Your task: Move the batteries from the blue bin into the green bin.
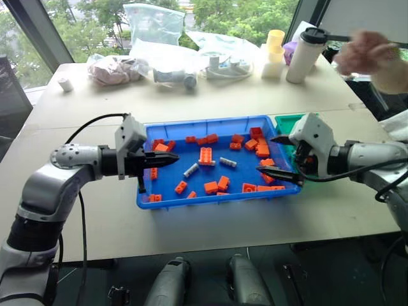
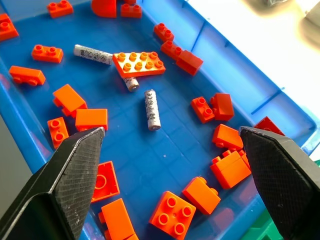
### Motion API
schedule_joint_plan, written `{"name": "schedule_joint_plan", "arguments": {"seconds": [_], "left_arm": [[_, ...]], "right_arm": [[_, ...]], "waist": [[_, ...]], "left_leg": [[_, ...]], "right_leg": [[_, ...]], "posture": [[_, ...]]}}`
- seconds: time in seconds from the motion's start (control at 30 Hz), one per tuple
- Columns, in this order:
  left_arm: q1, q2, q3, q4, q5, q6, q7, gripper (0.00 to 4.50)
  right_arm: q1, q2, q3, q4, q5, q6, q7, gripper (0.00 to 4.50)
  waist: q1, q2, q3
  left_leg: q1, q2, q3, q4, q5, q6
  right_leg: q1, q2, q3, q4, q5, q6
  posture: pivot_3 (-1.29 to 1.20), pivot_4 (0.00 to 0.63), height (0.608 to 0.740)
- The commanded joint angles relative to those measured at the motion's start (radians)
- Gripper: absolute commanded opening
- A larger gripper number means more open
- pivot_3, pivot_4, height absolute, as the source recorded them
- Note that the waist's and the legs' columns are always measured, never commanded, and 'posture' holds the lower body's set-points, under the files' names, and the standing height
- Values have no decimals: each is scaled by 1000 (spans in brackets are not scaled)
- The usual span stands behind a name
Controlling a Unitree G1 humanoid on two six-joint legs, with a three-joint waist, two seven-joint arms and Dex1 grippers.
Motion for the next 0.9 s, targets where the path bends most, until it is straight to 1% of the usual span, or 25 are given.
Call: {"name": "schedule_joint_plan", "arguments": {"seconds": [0.03,0.53,0.7,0.9], "left_arm": [[1,8,30,-12,-4,-26,-9,0],[18,33,42,3,10,-52,-19,0],[11,31,32,7,10,-62,-18,0],[-2,23,26,32,25,-84,-12,0]], "right_arm": [[-32,1,10,-28,-8,-25,7,4457],[-104,25,137,18,-64,-89,61,4457],[-156,36,200,62,-111,-140,109,4457],[-242,82,306,139,-202,-238,176,4457]], "waist": [[3,0,0],[0,0,0],[0,0,0],[-1,0,0]], "left_leg": [[0,0,0,0,0,0],[0,0,0,0,0,0],[0,0,0,0,0,0],[0,0,0,0,0,0]], "right_leg": [[0,0,0,0,0,0],[0,0,0,0,0,0],[0,0,0,0,0,0],[0,0,0,0,0,0]], "posture": [[0,150,740],[0,150,740],[0,150,740],[0,150,740]]}}
